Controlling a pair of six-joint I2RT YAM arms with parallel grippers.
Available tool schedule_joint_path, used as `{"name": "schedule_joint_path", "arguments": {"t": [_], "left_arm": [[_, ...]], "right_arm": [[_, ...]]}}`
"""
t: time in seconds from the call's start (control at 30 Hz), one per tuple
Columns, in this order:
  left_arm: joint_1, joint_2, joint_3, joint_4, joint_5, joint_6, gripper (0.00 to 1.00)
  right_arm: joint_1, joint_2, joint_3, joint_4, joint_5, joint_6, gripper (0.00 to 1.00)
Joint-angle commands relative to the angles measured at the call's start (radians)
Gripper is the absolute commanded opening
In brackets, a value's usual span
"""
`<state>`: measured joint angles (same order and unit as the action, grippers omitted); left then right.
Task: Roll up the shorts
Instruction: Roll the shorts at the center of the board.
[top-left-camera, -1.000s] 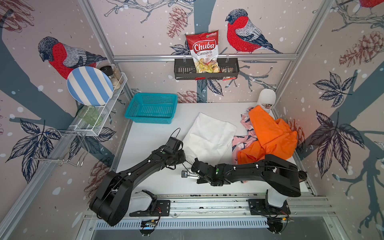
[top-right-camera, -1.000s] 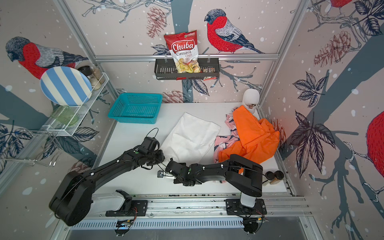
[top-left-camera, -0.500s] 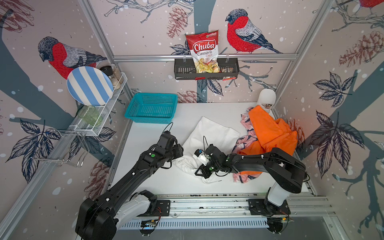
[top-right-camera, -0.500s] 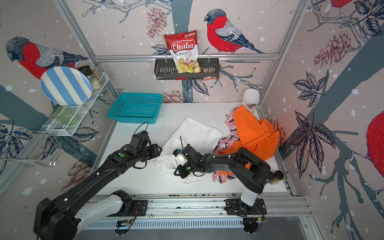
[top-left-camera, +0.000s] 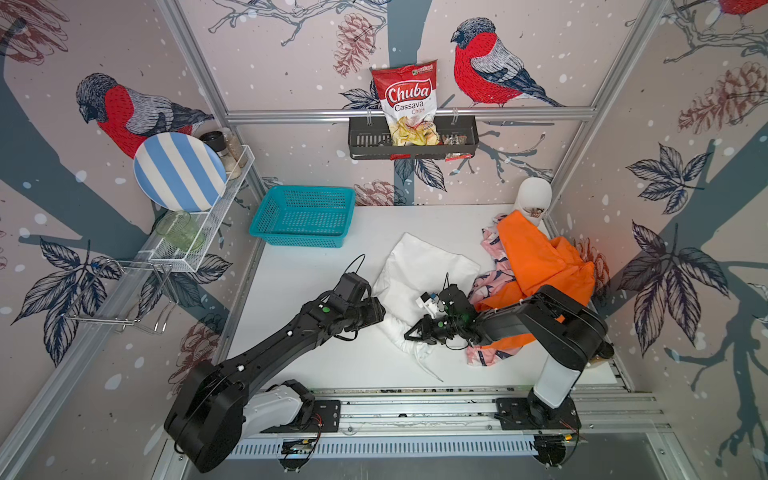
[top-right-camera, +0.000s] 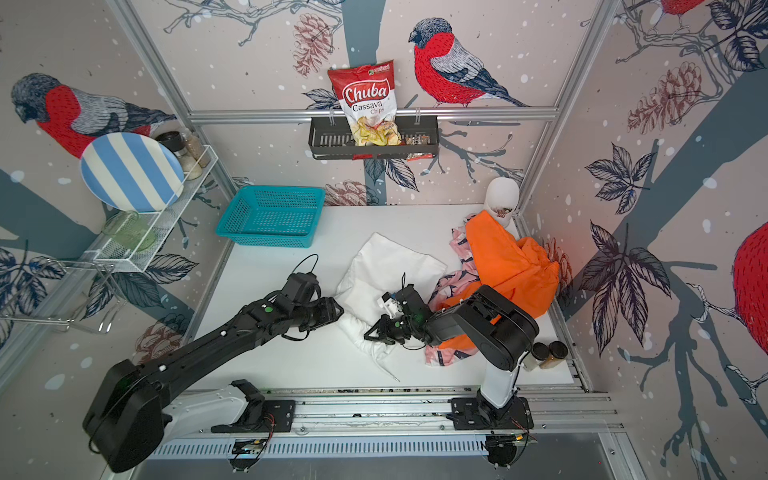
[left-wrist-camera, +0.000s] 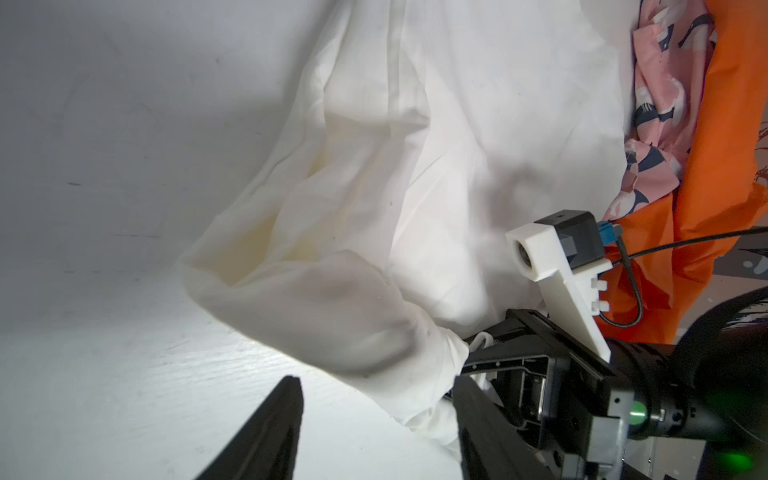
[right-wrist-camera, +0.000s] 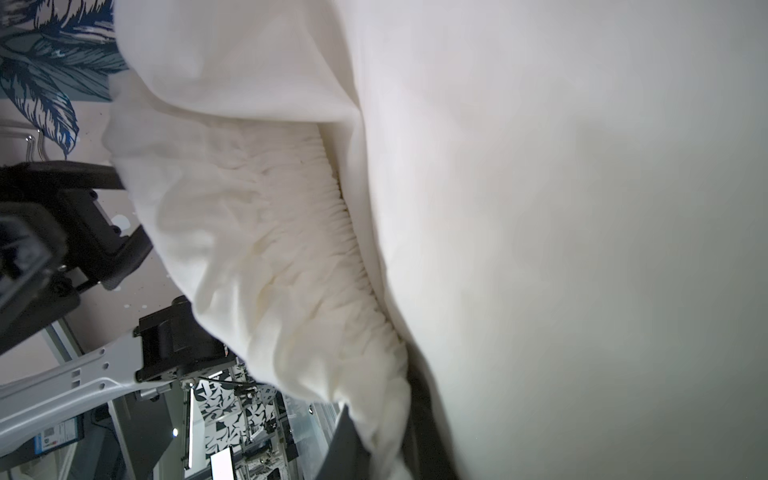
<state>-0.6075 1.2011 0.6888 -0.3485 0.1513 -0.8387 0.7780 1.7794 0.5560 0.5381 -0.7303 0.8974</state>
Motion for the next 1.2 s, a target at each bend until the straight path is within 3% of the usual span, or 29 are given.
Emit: {"name": "schedule_joint_path", "arguments": {"t": [0.0, 0.17, 0.47, 0.6, 0.7, 0.8, 0.93, 1.17], "left_arm": [[-0.009, 0.062, 0.014, 0.067, -0.043, -0.016, 0.53], [-0.005, 0.159, 0.042, 0.049, -0.19, 0.027, 0.41], [0.001, 0.329, 0.061, 0.084, -0.19, 0.085, 0.34], [0.0, 0.364, 0.066, 0.105, -0.176, 0.097, 0.34], [0.0, 0.381, 0.069, 0.115, -0.166, 0.102, 0.34], [0.0, 0.383, 0.065, 0.117, -0.16, 0.103, 0.34], [0.002, 0.375, 0.061, 0.114, -0.159, 0.104, 0.35], [0.011, 0.351, 0.059, 0.099, -0.16, 0.112, 0.36]], "right_arm": [[-0.003, -0.011, -0.008, -0.109, 0.087, 0.026, 0.28], [0.046, -0.091, 0.069, -0.359, 0.274, -0.1, 0.47], [0.198, -0.221, 0.268, -0.836, 0.813, -0.29, 0.67], [0.321, -0.223, 0.397, -1.012, 1.078, -0.332, 0.7], [0.443, -0.211, 0.465, -1.045, 1.206, -0.4, 0.72], [0.529, -0.184, 0.505, -1.047, 1.291, -0.48, 0.78], [0.595, -0.118, 0.515, -1.007, 1.304, -0.609, 0.89], [0.598, 0.036, 0.477, -0.963, 1.315, -0.716, 0.93]]}}
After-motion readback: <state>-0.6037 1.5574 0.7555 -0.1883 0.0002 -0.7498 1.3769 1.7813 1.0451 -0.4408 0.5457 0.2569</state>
